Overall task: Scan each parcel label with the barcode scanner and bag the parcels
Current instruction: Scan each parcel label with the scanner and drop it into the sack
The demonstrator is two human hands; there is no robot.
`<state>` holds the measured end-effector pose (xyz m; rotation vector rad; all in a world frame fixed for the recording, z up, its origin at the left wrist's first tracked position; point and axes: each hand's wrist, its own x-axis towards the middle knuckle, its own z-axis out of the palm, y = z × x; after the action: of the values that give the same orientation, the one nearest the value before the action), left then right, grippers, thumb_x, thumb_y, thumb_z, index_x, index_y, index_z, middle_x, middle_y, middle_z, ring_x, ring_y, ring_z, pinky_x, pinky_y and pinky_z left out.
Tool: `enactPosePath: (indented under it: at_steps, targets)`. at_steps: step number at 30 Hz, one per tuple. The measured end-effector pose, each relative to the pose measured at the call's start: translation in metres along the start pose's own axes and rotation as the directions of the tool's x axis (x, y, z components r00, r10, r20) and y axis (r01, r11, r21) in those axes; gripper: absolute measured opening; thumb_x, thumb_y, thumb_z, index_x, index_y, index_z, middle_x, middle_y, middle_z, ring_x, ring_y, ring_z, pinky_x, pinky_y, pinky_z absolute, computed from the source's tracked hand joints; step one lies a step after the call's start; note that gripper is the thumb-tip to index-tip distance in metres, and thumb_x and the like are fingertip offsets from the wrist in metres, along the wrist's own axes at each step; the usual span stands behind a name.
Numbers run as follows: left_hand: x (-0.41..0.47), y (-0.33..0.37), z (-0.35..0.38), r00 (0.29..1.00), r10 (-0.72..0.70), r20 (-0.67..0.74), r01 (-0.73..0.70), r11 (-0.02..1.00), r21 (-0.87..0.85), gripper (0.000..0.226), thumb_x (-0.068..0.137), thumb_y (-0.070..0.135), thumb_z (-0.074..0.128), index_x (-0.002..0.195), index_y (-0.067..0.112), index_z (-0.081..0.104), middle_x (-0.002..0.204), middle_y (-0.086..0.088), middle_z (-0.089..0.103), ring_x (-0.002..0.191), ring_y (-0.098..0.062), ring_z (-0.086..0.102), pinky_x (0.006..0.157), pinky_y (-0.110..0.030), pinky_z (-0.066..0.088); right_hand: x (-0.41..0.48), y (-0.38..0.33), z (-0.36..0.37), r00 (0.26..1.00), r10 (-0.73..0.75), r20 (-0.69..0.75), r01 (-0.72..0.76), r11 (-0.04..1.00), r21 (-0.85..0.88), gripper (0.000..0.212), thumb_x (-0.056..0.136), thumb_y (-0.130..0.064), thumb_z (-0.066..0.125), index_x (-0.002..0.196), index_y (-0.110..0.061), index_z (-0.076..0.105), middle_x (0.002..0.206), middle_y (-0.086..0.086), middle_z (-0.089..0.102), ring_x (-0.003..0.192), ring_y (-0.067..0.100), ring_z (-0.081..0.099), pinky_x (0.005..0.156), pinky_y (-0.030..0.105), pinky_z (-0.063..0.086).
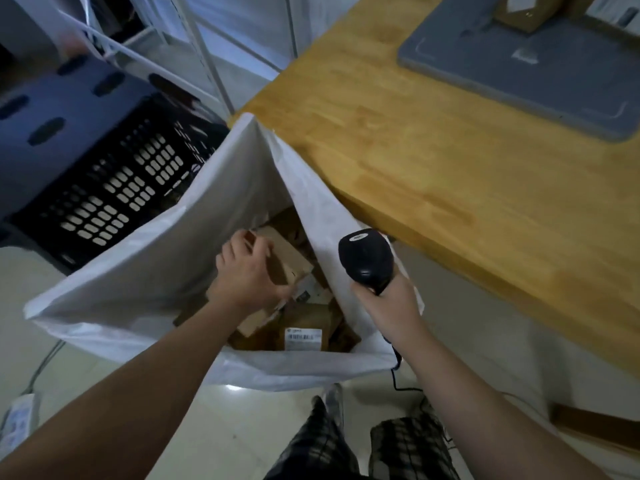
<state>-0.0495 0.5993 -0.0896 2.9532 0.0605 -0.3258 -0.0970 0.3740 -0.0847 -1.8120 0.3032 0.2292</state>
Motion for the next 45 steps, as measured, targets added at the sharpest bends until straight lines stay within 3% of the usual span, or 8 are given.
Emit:
enactPosePath:
  at_steps: [6, 11, 18, 21, 28, 34, 39, 45]
  targets:
    - [0.01, -0.04, 0.051, 0.972, -0.058, 0.229, -0.02, 0.945, 0.327, 0.089, 0.072, 0.068, 0.065, 0.139, 0.028, 0.023, 0.148, -0.019, 0.015, 0.136, -0.041, 0.02, 0.111, -0.051, 0.025, 0.016, 0.018, 0.038, 0.995, 0.055, 0.087, -0.037, 0.981, -0.191, 0.025, 0.085, -0.021, 0.071, 0.105, -0.022, 0.055, 0.086, -0.002, 0.063, 0.088, 0.017, 0.061, 0.069, 0.026, 0.045]
    - [0.01, -0.038, 0.071, 0.923, -0.053, 0.382, -0.121, 0.9, 0.418, 0.058, 0.088, 0.049, 0.056, 0.137, 0.026, 0.035, 0.137, -0.016, 0.031, 0.123, -0.038, 0.037, 0.103, -0.047, 0.033, 0.031, 0.038, 0.058, 0.989, 0.131, 0.073, -0.102, 0.945, -0.312, 0.029, 0.085, -0.027, 0.069, 0.109, -0.014, 0.058, 0.093, 0.005, 0.065, 0.091, 0.022, 0.061, 0.074, 0.032, 0.049]
    - [0.027, 0.009, 0.046, 0.974, 0.1, 0.202, -0.152, 0.954, 0.259, 0.038, 0.098, 0.033, 0.046, 0.132, 0.017, 0.044, 0.129, -0.012, 0.043, 0.12, -0.032, 0.042, 0.099, -0.044, 0.037, 0.035, 0.031, 0.039, 0.992, 0.118, -0.05, -0.128, 0.947, -0.294, 0.019, 0.085, -0.022, 0.068, 0.097, -0.02, 0.053, 0.082, -0.001, 0.059, 0.082, 0.019, 0.057, 0.071, 0.029, 0.042]
    - [0.031, 0.04, 0.027, 0.978, 0.154, 0.143, -0.183, 0.959, 0.215, 0.041, 0.098, 0.037, 0.046, 0.134, 0.018, 0.042, 0.132, -0.01, 0.044, 0.121, -0.03, 0.042, 0.097, -0.041, 0.038, 0.033, 0.027, 0.008, 0.99, 0.097, -0.105, -0.121, 0.959, -0.256, 0.018, 0.085, -0.017, 0.067, 0.083, -0.023, 0.051, 0.064, -0.003, 0.051, 0.065, 0.019, 0.052, 0.06, 0.029, 0.035]
    - [0.038, 0.161, -0.012, 0.896, 0.44, 0.064, -0.444, 0.875, 0.195, 0.044, 0.098, 0.038, 0.045, 0.134, 0.013, 0.042, 0.132, -0.012, 0.044, 0.121, -0.032, 0.042, 0.094, -0.039, 0.039, 0.018, 0.019, -0.119, 0.932, 0.066, -0.356, -0.165, 0.952, -0.256, 0.026, 0.085, -0.013, 0.068, 0.069, -0.006, 0.048, 0.051, 0.0, 0.04, 0.048, 0.014, 0.04, 0.05, 0.029, 0.024]
    - [0.039, 0.301, -0.025, 0.796, 0.603, 0.044, -0.603, 0.785, 0.145, 0.044, 0.096, 0.036, 0.049, 0.133, 0.015, 0.043, 0.132, -0.012, 0.045, 0.122, -0.032, 0.041, 0.097, -0.041, 0.037, -0.005, 0.016, -0.239, 0.829, 0.092, -0.551, -0.183, 0.977, -0.112, 0.02, 0.086, -0.013, 0.066, 0.074, -0.008, 0.05, 0.059, 0.007, 0.048, 0.057, 0.023, 0.05, 0.057, 0.029, 0.038]
    - [0.029, 0.411, -0.023, 0.731, 0.679, 0.066, -0.682, 0.722, 0.118, 0.049, 0.095, 0.044, 0.05, 0.135, 0.016, 0.043, 0.132, -0.01, 0.044, 0.123, -0.031, 0.04, 0.098, -0.042, 0.038, -0.021, 0.022, -0.331, 0.732, 0.101, -0.674, -0.155, 0.988, -0.02, 0.013, 0.086, -0.015, 0.067, 0.091, -0.014, 0.055, 0.076, 0.016, 0.061, 0.074, 0.032, 0.06, 0.07, 0.047, 0.054]
    - [0.01, 0.521, -0.008, 0.702, 0.703, 0.116, -0.707, 0.707, -0.013, 0.058, 0.094, 0.049, 0.05, 0.14, 0.015, 0.037, 0.137, -0.009, 0.041, 0.124, -0.031, 0.041, 0.098, -0.042, 0.041, -0.035, 0.039, -0.421, 0.656, 0.171, -0.735, -0.123, 0.985, 0.12, 0.012, 0.088, -0.012, 0.064, 0.093, -0.002, 0.06, 0.072, 0.02, 0.059, 0.071, 0.037, 0.06, 0.061, 0.036, 0.048]
